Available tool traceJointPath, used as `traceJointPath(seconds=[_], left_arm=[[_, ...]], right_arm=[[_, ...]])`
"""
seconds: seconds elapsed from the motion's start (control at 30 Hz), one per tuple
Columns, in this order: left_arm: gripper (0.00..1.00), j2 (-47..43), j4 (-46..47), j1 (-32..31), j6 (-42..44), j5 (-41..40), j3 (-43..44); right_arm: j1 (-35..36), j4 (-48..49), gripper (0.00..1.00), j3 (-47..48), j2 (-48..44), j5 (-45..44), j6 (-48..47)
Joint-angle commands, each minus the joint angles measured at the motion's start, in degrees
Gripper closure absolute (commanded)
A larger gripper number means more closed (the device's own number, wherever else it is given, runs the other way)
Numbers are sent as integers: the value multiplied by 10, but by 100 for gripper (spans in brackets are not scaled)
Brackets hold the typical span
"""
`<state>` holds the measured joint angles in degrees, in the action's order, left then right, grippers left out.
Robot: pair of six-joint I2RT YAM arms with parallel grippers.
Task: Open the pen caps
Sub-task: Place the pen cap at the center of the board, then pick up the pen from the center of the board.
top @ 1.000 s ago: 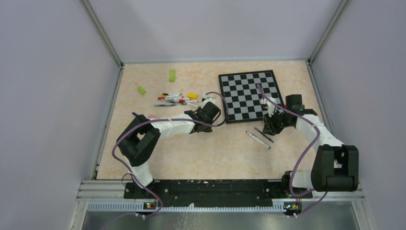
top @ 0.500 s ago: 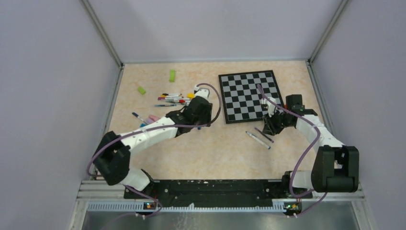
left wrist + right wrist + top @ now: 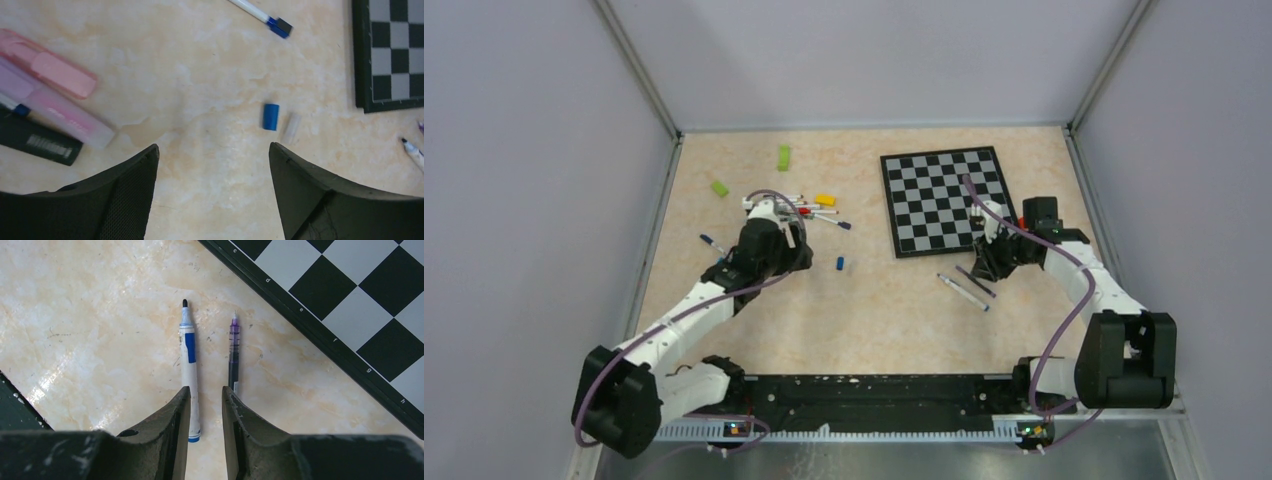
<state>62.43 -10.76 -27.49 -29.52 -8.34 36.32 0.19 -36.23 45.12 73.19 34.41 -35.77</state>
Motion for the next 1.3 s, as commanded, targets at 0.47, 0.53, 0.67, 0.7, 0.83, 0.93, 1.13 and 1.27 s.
traceJointPath(seconds=[0.47,0.53,0.67,0.7,0.83,0.93,1.13,1.27], left_arm=[[25,156,-192,146,-133,-74,145],[28,170,-200,146,-140,-90,151],[32,187,-192,151,-139,-107,144],[33,191,-186,156,-139,-109,143],[40,209,-168,173,-130,-102,138],[42,220,-161,182,-122,-102,142],[54,249,-156,196,-112,-95,150],[57,260,-148,202,-107,-91,152]], right_arm=[[0,6,71,21,-38,33,3],[0,7,71,21,-40,33,3],[0,7,71,20,-40,33,2],[0,7,71,20,-40,33,2],[0,8,71,19,-39,33,3],[1,8,71,19,-39,32,3],[1,9,71,17,-36,31,3],[0,10,71,17,-34,31,3]])
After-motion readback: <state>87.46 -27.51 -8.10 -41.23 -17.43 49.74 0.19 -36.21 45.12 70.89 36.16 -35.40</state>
